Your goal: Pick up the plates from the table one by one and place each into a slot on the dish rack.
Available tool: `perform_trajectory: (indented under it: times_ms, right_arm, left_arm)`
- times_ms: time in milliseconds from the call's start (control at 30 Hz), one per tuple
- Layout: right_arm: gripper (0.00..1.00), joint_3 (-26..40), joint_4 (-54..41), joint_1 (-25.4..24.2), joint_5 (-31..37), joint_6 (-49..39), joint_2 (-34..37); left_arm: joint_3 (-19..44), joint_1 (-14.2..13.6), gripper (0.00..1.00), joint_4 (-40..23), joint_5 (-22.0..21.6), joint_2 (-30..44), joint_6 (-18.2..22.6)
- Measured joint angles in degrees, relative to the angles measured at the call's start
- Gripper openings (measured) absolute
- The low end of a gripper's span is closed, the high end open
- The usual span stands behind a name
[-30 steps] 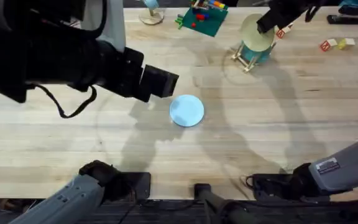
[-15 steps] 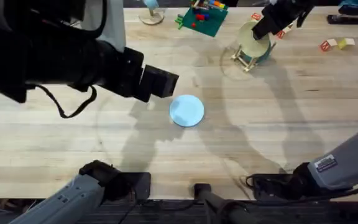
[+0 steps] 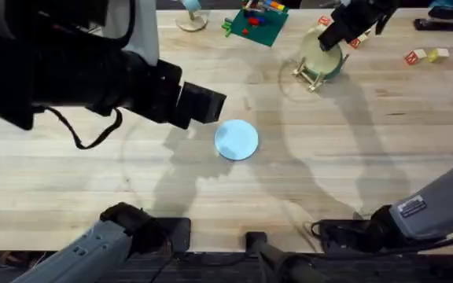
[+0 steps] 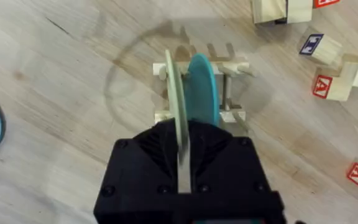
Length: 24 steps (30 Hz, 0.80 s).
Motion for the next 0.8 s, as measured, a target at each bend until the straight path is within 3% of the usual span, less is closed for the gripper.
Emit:
perform_trajectory:
  times_ms: [667, 800]
  right_arm:
    - [0.148, 0.00, -1.33, 0.00, 0.01, 2.57, -0.39]
    - [0.225, 0.00, -3.66, 0.00, -0.01, 3.52, -3.72]
  left_arm:
    - [0.00, 0.00, 0.994, 0.00, 0.00, 0.02, 0.00]
    - [0.00, 0.00, 0.994, 0.00, 0.00, 0.00, 0.00]
